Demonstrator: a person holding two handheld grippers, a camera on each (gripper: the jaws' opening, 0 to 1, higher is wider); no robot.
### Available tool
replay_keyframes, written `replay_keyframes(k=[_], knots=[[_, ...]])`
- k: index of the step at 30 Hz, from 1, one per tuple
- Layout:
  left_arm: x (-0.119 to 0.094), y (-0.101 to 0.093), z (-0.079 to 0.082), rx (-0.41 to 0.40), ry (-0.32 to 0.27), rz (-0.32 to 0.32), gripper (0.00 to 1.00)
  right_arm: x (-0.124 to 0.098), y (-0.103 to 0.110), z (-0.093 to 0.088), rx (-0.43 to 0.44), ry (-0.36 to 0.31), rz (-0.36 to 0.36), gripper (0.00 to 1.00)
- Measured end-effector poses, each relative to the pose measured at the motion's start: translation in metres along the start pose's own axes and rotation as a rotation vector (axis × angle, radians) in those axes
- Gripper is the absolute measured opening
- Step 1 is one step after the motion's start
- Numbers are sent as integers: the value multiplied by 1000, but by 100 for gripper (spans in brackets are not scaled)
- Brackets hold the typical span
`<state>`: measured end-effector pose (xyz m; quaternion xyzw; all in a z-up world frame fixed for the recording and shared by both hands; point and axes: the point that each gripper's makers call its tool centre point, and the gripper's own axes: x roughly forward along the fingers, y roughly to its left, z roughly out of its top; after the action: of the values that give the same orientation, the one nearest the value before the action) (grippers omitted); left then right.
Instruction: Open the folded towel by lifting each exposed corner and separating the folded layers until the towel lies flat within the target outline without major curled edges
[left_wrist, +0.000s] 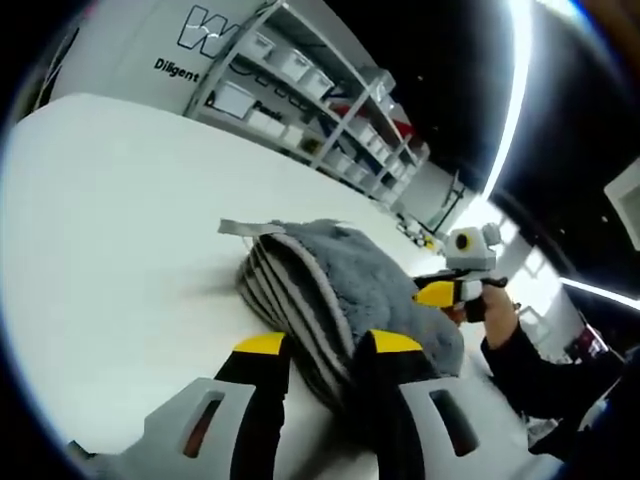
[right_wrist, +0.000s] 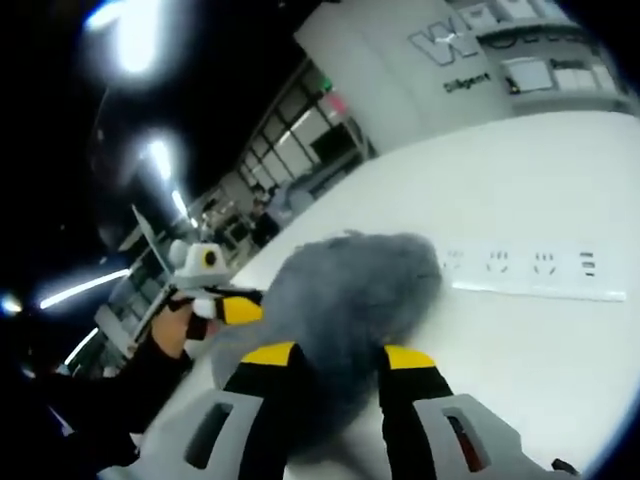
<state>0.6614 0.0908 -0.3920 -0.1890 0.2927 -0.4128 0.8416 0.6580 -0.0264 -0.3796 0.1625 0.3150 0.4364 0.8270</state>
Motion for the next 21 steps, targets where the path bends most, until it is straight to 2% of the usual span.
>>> replay_keyframes(k=[4,7,11,14,16,19,21], knots=[[2,-1,1,12,-19,-10,24,-1,1,-3,4,-18,1,18],[1,-2,1,14,-29,-15,22,0,-4,1,45,-43,-2,14],[-1,4,5,18,-31,-13,21,1,-4,-1,27,-35,-6,14],[-2,0,0,20,-32,-12,20,1,-4,-1,8,-32,-16,14],[-2,-2,-2,18,-33,-12,20,-1,3,-10,-9,-30,-22,14],[-3,-4,-2,29,-43,-24,18,1,-4,-3,-20,-30,-24,14],[-5,-12,-10,30,-47,-25,18,1,-3,-3,-22,-42,-16,13]])
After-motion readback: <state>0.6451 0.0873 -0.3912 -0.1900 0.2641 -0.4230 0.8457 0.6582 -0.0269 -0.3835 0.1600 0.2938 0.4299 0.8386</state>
